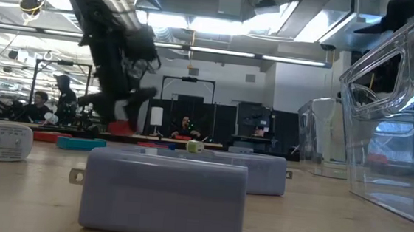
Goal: Pick & Place Office items
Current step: Put the red charger adapter into the top transparent bin
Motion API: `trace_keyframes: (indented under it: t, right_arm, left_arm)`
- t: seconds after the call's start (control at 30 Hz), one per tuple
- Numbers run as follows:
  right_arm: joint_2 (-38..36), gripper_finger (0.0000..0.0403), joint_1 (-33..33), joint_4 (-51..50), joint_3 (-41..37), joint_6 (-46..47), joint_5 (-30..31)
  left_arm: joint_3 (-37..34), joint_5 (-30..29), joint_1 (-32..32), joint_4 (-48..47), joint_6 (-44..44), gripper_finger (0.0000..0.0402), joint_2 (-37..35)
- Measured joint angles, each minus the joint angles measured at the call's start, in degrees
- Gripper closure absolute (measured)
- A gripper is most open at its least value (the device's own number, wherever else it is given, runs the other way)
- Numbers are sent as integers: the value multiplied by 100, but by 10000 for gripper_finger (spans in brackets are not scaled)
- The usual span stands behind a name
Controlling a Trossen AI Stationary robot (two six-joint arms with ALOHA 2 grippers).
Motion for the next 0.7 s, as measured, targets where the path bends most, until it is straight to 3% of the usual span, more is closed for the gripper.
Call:
trace_keyframes:
  t: [0.13, 0.3, 0.53, 0.7]
  right_arm:
    - [389, 124, 2, -396, 504, -497, -31]
    - [1547, 130, 2, -1122, 1716, -1226, -32]
    - [3581, 130, 2, -2334, 3420, -1355, -213]
    - [4853, 130, 2, -2405, 4105, -699, -739]
  left_arm:
    - [0, 31, -277, 846, 268, 197, -418]
    - [4, -339, -734, 2257, 1215, 194, -788]
    - [10, -1452, -1575, 3872, 4002, 192, -856]
    - [11, -2551, -2018, 4063, 4819, 191, -856]
